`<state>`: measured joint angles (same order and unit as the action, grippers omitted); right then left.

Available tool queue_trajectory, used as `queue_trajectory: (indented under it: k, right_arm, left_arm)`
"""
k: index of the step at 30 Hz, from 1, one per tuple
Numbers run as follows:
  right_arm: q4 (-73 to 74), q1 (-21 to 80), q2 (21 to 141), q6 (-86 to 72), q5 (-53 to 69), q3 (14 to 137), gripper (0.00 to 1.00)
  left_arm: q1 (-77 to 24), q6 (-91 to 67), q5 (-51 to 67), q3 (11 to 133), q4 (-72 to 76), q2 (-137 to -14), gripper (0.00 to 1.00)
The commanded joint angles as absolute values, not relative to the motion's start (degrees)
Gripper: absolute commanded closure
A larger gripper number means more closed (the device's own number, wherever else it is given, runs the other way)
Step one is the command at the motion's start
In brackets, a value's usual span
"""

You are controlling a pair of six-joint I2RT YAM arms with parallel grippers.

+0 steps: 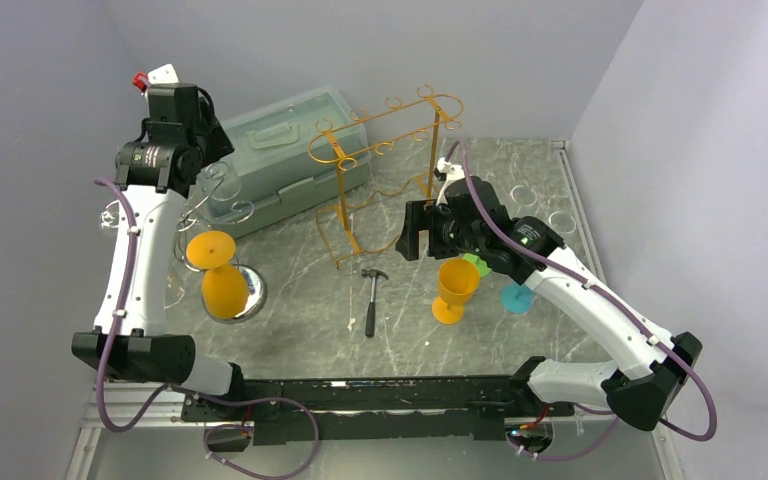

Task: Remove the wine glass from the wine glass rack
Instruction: Pick up the wine glass from the wine rack, then place the wine glass at the center of the board.

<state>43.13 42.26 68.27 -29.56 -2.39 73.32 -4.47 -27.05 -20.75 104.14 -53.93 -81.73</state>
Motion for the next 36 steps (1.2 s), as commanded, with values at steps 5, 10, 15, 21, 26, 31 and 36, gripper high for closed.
queue_trajectory:
  k: [5,10,15,21,26,31,36]
  right_arm:
    - [41.3,42.5,68.4,-29.5,-3.0,76.3,0.10]
    - [40.9,42.4,68.2,-29.9,-3.2,77.0,0.10]
    - [40.1,42.4,67.5,-30.5,-3.3,77.2,0.10]
    - [38.7,42.5,66.5,-31.5,-3.4,76.7,0.10]
    - [36.7,42.5,65.4,-32.7,-2.8,76.3,0.10]
    - [33.9,42.5,64.2,-34.0,-1.3,75.5,0.10]
    - [30.1,42.6,63.6,-36.0,1.1,74.0,0.10]
  left_arm:
    - [-4.7,-25.2,-12.6,110.7,-49.1,-83.4,0.46]
    - [-5.0,-25.1,-8.6,112.3,-50.2,-84.2,0.46]
    - [-6.1,-25.3,-4.9,113.2,-51.3,-84.1,0.46]
    - [-8.4,-26.1,-1.5,113.1,-52.6,-83.5,0.46]
    - [-11.7,-27.5,0.5,111.9,-53.0,-82.4,0.46]
    - [-16.2,-29.1,1.1,110.7,-53.6,-81.0,0.46]
    - [-20.2,-31.1,0.3,108.7,-54.8,-79.0,0.46]
